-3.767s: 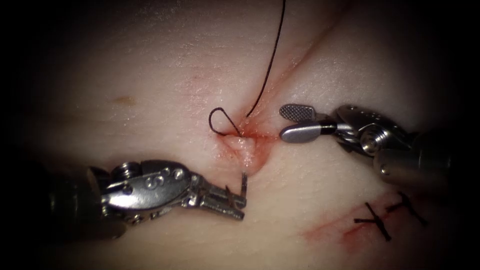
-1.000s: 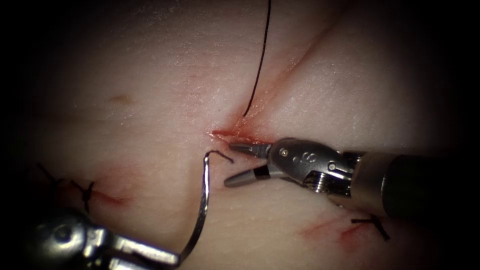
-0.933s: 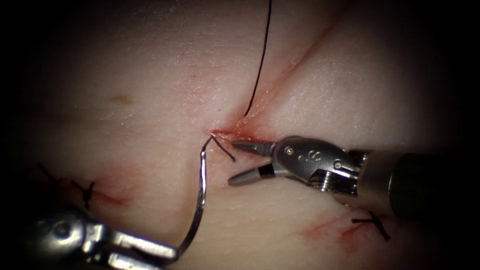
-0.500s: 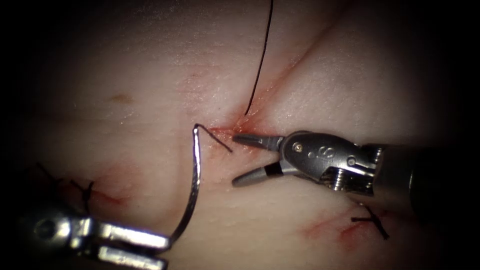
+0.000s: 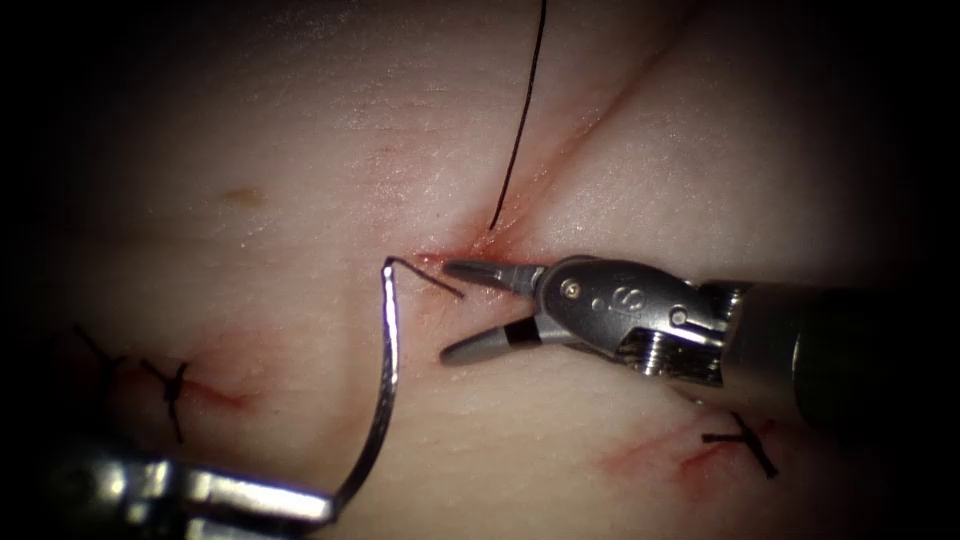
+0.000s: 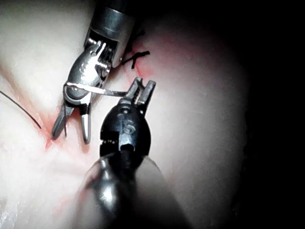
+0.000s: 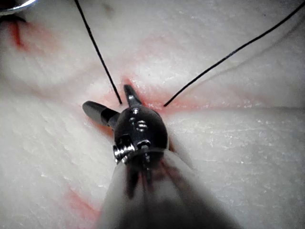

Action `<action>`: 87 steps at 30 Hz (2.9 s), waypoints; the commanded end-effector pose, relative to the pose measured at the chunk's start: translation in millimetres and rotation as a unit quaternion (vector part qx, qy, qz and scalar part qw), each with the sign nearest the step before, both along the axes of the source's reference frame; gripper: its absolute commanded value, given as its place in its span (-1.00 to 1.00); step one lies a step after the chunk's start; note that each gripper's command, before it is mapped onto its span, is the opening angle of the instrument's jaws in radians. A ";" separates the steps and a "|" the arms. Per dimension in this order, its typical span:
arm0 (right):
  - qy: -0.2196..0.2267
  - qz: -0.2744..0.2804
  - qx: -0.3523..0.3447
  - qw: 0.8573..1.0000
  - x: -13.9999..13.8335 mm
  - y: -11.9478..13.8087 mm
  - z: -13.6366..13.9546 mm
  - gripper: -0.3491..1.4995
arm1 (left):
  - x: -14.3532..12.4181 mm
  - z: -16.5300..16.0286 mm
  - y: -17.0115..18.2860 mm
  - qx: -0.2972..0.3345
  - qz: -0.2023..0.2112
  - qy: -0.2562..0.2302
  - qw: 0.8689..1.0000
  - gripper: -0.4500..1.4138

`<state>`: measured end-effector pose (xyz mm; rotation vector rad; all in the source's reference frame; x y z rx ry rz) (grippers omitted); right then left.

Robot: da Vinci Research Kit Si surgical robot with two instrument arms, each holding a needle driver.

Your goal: Wound Closure

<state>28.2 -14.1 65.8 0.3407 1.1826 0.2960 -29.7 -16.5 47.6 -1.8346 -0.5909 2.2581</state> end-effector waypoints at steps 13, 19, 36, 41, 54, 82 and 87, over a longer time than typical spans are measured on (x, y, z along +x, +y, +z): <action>-0.023 0.016 0.003 1.000 -0.9 -1.1 -0.9 -1.00 | 0.1 2.1 -0.1 -0.006 -0.019 0.002 1.000 -1.00; -0.010 0.011 0.012 1.000 -0.2 -2.7 -4.3 -1.00 | 0.0 3.7 -0.2 -0.013 -0.052 0.022 0.998 -1.00; 0.030 -0.007 0.016 0.999 4.3 -5.8 -11.2 -1.00 | 2.6 9.0 -0.8 -0.051 -0.111 0.104 0.987 -1.00; 0.024 -0.004 -0.006 1.000 3.4 -3.4 -10.0 0.33 | 4.2 8.4 -0.1 -0.055 -0.126 0.102 0.985 -1.00; -0.013 0.018 -0.050 0.999 -0.5 -0.9 -5.5 0.78 | 8.0 8.8 1.5 -0.065 -0.166 0.112 0.978 -1.00; -0.082 -0.045 -0.107 0.990 2.0 -2.3 -1.7 -1.00 | 7.4 6.6 1.6 -0.073 -0.170 0.102 0.977 -1.00; -0.086 -0.043 -0.108 0.990 1.8 -2.2 -2.1 -1.00 | 7.3 6.5 1.6 -0.073 -0.170 0.101 0.978 -1.00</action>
